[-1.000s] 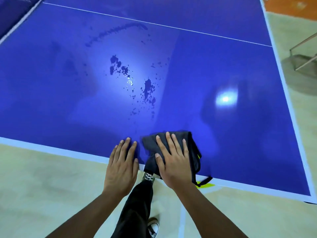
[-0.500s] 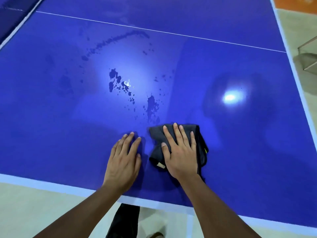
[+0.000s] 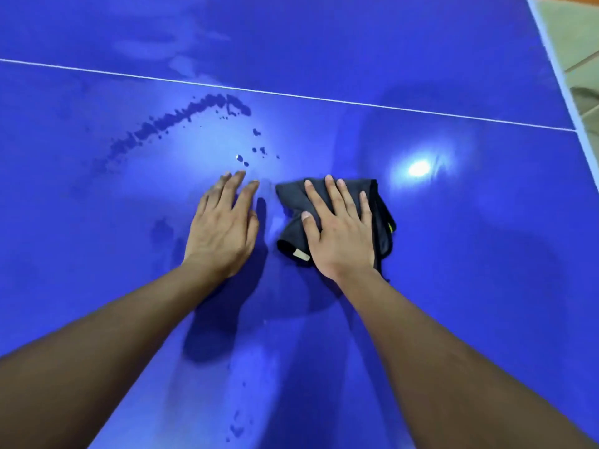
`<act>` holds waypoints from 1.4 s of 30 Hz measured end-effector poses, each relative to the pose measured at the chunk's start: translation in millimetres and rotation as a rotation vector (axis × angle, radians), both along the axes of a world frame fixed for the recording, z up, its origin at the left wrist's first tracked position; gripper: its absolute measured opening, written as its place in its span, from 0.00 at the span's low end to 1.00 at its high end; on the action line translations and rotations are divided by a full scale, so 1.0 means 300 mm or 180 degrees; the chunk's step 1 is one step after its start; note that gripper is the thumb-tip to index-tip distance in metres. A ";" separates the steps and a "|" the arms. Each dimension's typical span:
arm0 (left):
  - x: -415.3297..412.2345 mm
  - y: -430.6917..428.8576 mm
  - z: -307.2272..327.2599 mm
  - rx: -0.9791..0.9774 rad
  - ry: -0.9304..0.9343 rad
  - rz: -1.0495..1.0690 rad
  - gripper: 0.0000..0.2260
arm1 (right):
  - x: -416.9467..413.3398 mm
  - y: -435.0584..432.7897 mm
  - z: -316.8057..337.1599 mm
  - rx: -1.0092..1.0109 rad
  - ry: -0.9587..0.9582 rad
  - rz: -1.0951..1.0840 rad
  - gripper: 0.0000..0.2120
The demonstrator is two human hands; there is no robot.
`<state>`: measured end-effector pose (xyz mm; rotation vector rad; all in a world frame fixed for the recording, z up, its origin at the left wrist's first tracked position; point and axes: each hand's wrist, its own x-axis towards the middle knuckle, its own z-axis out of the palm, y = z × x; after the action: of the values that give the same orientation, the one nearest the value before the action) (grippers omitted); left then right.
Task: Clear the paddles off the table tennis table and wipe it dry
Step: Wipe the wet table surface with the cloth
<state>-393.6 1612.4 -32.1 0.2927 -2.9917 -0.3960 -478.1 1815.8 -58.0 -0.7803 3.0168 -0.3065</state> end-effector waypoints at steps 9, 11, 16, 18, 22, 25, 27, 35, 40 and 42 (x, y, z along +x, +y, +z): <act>-0.162 -0.096 -0.070 -0.0035 -0.0054 0.0157 0.25 | -0.515 -0.222 0.019 0.0010 -0.0133 -0.0196 0.26; -0.167 -0.096 -0.063 -0.0024 -0.0043 0.0159 0.25 | -0.604 -0.263 0.028 0.0040 -0.0120 -0.0232 0.26; -0.168 -0.102 -0.073 -0.0036 -0.0089 0.0142 0.25 | -0.725 -0.327 0.021 0.0058 -0.0130 -0.0275 0.27; -0.163 -0.106 -0.079 -0.0047 -0.0064 0.0122 0.25 | -0.732 -0.333 0.020 0.0049 -0.0126 -0.0280 0.27; -0.175 -0.109 -0.082 0.0047 0.0054 0.0080 0.25 | -0.693 -0.333 0.028 0.0103 -0.0172 -0.0324 0.27; -0.171 -0.118 -0.086 0.0232 0.0099 0.0109 0.26 | -0.543 -0.329 0.021 0.0066 -0.0141 -0.0263 0.27; -0.163 -0.121 -0.081 0.0471 0.0218 0.0100 0.24 | -0.395 -0.306 0.019 0.0032 -0.0102 -0.0169 0.27; 0.082 -0.028 -0.012 0.0485 0.0389 -0.0044 0.22 | 0.210 -0.177 0.018 -0.0067 -0.0139 0.0002 0.28; 0.420 0.078 -0.006 0.0537 0.0276 0.0240 0.23 | 0.594 -0.085 0.006 -0.0313 -0.0090 0.0125 0.28; 0.555 0.127 -0.007 0.0529 0.0221 0.0321 0.23 | 0.737 -0.042 0.003 -0.0358 -0.0120 0.0178 0.28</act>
<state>-227.0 1650.4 -34.3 0.4333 -2.8662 -0.6315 -256.9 1803.1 -57.2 -0.8543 2.9583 -0.4876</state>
